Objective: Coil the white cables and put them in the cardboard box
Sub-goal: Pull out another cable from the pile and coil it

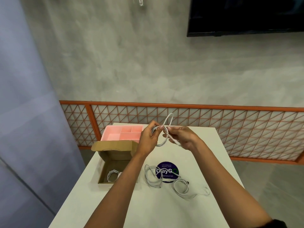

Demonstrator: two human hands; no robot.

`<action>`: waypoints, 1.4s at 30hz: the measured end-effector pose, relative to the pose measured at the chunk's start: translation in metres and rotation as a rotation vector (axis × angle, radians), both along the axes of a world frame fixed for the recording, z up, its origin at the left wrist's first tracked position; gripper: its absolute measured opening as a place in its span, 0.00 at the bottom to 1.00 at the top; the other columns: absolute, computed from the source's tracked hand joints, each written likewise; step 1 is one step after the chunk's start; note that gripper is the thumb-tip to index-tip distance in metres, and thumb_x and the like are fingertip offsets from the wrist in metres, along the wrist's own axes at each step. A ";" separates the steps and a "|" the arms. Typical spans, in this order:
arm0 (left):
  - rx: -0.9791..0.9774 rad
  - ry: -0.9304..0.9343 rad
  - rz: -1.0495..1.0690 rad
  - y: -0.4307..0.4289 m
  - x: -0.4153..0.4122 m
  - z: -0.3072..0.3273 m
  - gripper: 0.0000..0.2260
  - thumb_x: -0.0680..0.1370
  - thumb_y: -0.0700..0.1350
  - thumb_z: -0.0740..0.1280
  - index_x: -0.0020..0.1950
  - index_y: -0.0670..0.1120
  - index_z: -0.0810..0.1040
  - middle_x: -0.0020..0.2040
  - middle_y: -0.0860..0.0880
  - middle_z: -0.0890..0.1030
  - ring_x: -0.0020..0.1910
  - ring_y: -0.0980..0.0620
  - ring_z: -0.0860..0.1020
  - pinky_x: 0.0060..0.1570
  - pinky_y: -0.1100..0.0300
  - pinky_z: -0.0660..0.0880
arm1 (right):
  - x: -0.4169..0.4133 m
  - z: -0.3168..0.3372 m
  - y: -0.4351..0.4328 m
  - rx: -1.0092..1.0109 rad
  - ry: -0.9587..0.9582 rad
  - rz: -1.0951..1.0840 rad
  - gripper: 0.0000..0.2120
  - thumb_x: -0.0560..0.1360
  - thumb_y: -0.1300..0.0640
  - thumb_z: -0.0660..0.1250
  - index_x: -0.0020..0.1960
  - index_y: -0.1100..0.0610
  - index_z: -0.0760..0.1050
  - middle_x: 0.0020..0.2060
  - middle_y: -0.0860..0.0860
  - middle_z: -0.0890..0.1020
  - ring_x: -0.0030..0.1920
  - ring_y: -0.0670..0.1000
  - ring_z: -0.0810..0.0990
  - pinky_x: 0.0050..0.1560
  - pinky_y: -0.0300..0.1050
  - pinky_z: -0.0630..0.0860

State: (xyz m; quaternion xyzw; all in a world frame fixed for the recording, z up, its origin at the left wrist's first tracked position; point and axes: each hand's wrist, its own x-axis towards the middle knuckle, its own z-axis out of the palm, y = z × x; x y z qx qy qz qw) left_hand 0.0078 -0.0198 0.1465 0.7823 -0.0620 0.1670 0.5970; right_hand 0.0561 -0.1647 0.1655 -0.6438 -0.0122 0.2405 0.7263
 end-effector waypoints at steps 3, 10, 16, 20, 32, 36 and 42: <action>0.087 -0.024 0.100 -0.001 0.002 -0.005 0.07 0.80 0.46 0.63 0.45 0.44 0.73 0.38 0.55 0.81 0.36 0.63 0.78 0.37 0.70 0.72 | -0.003 0.001 -0.001 0.078 0.144 0.181 0.09 0.78 0.53 0.64 0.48 0.58 0.78 0.37 0.50 0.82 0.44 0.49 0.79 0.50 0.52 0.76; 0.124 -0.035 0.202 0.006 0.006 -0.009 0.06 0.79 0.44 0.65 0.47 0.42 0.74 0.37 0.53 0.79 0.33 0.62 0.75 0.32 0.70 0.70 | -0.010 0.013 0.001 -0.161 -0.142 0.301 0.12 0.74 0.63 0.69 0.56 0.66 0.79 0.49 0.59 0.83 0.48 0.51 0.82 0.54 0.48 0.80; 0.103 -0.002 0.283 0.007 0.010 -0.015 0.08 0.78 0.45 0.66 0.44 0.41 0.74 0.36 0.47 0.78 0.32 0.52 0.70 0.27 0.68 0.64 | -0.016 0.040 0.007 -0.767 -0.575 0.219 0.06 0.77 0.63 0.66 0.49 0.65 0.81 0.41 0.59 0.85 0.36 0.49 0.82 0.40 0.41 0.79; 0.101 0.055 0.332 0.013 0.011 -0.023 0.09 0.78 0.48 0.67 0.45 0.42 0.74 0.35 0.46 0.78 0.29 0.52 0.67 0.27 0.63 0.64 | -0.017 0.053 0.001 -0.720 -0.624 0.216 0.07 0.79 0.62 0.63 0.48 0.63 0.79 0.40 0.55 0.84 0.36 0.46 0.81 0.39 0.38 0.75; 0.057 0.049 0.378 0.032 0.006 -0.032 0.08 0.78 0.48 0.66 0.46 0.43 0.75 0.42 0.44 0.79 0.40 0.50 0.73 0.34 0.61 0.69 | -0.041 0.085 -0.027 -0.465 -0.678 0.266 0.06 0.77 0.64 0.65 0.47 0.65 0.79 0.35 0.54 0.82 0.34 0.46 0.81 0.39 0.33 0.77; 0.046 0.043 0.407 0.036 0.010 -0.031 0.09 0.77 0.50 0.66 0.46 0.44 0.75 0.42 0.41 0.80 0.40 0.49 0.74 0.36 0.54 0.75 | -0.047 0.086 -0.023 -0.413 -0.688 0.209 0.06 0.77 0.62 0.65 0.44 0.63 0.79 0.33 0.52 0.82 0.32 0.45 0.81 0.39 0.32 0.76; 0.031 0.020 0.363 0.034 0.006 -0.022 0.09 0.78 0.51 0.65 0.46 0.45 0.75 0.42 0.49 0.79 0.39 0.56 0.75 0.39 0.55 0.77 | -0.042 0.090 -0.024 -0.343 -0.681 0.146 0.08 0.78 0.62 0.64 0.47 0.67 0.78 0.34 0.52 0.82 0.33 0.45 0.81 0.45 0.35 0.78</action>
